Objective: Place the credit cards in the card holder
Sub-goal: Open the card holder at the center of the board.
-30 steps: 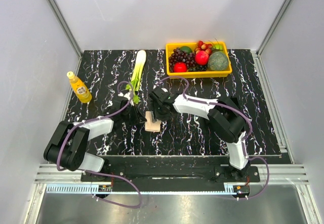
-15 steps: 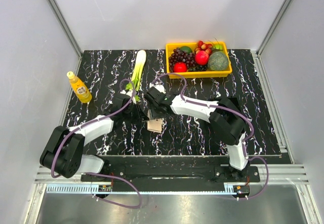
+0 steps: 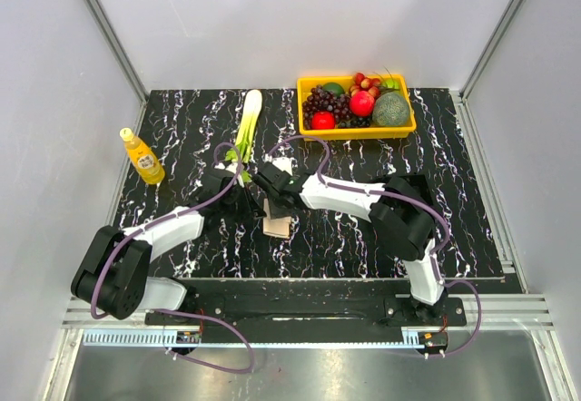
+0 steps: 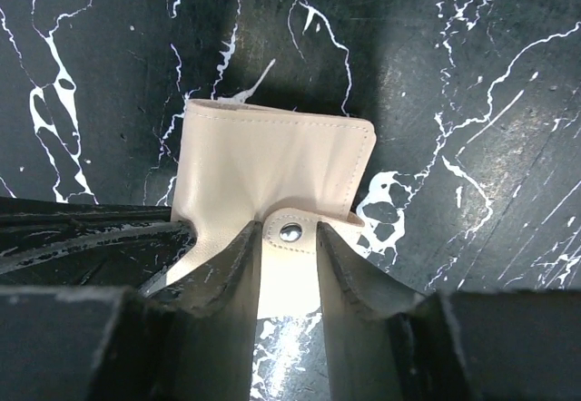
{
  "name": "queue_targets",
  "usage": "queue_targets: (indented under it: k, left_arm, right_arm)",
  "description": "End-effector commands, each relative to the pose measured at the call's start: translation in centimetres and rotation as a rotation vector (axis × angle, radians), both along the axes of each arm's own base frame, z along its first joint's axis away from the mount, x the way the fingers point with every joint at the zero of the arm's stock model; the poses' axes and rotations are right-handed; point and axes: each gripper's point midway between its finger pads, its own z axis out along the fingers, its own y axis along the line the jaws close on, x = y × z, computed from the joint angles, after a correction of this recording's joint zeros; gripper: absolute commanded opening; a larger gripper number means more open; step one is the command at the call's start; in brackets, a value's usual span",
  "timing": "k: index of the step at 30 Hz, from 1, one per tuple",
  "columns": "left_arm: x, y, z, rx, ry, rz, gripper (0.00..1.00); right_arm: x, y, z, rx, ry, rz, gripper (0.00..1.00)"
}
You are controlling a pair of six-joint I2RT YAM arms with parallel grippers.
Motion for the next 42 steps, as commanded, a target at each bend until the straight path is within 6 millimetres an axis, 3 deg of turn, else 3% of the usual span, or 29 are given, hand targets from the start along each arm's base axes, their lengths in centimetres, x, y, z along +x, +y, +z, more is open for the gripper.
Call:
queue_targets:
  k: [1,8,13,17,27,33,36,39,42]
  left_arm:
    - [2.1,-1.1,3.6,-0.058,-0.112,0.004,0.0]
    - [1.8,-1.2,3.9,-0.069,-0.124,-0.011,0.0]
    - [1.4,-0.9,3.2,-0.052,-0.113,-0.018,0.0]
    - [1.0,-0.5,2.5,-0.029,-0.104,-0.022,0.0]
    - [0.2,1.6,0.1,0.097,-0.073,-0.001,0.0]
    - [0.1,2.2,-0.9,0.135,-0.061,0.002,0.0]
    - [0.3,2.0,-0.7,0.125,-0.076,-0.011,0.0]
    - [0.9,1.9,-0.1,0.141,-0.103,-0.021,0.0]
    - [1.8,2.0,0.0,0.187,-0.107,-0.053,0.0]
  right_arm:
    - [0.0,0.0,-0.7,-0.048,-0.008,-0.007,0.36]
    - [1.0,-0.9,-1.5,-0.125,-0.039,-0.033,0.27]
    - [1.3,-1.3,-1.9,-0.159,-0.043,-0.038,0.0]
    - [1.1,-1.6,-2.1,-0.165,-0.04,-0.04,0.0]
    - [3.1,-3.6,0.6,-0.009,-0.047,-0.101,0.0]
    - [3.2,-5.0,1.4,0.025,-0.042,-0.126,0.0]
    - [3.0,-3.9,2.1,0.067,-0.034,-0.071,0.0]
    - [2.0,-0.9,3.4,0.153,-0.069,0.125,0.19]
    - [1.8,-0.6,3.4,0.148,-0.131,0.273,0.39]
